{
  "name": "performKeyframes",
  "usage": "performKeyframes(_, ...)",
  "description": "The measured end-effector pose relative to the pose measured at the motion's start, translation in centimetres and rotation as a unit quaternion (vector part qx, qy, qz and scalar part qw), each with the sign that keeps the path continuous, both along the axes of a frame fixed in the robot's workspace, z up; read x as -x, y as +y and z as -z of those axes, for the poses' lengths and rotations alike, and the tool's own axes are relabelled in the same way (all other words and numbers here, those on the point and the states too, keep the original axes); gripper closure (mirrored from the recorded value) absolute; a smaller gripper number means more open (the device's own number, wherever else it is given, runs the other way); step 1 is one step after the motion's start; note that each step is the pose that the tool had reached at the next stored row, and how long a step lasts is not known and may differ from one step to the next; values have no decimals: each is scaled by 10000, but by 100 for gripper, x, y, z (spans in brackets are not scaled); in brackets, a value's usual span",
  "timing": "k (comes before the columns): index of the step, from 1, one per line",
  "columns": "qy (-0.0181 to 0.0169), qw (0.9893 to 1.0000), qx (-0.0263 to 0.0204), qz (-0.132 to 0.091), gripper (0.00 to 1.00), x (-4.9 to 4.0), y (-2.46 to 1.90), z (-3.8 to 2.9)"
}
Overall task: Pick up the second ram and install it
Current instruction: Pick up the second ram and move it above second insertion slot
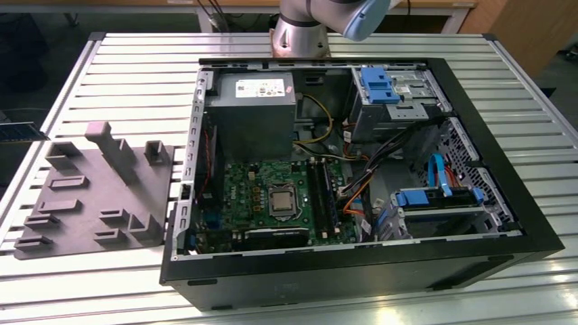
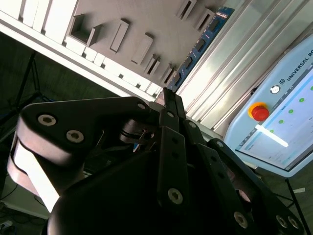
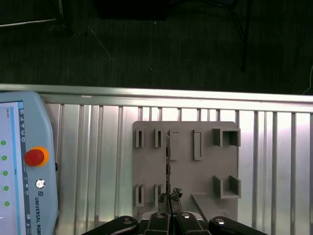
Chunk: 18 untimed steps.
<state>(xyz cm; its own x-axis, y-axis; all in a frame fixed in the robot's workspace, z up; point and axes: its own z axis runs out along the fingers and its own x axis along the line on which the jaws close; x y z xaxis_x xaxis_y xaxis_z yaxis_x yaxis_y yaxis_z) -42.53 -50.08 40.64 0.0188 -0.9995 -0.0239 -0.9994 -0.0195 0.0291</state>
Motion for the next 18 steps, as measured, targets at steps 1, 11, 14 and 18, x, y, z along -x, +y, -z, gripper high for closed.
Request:
performKeyframes(1,-1,10000,0,0,88,0,0,-5)
performKeyframes(11,0,10000,0,0,88,0,0,-50)
performKeyframes(14,0,10000,0,0,88,0,0,-59)
performKeyframes(18,-1,10000,-1,0,88,0,0,-65)
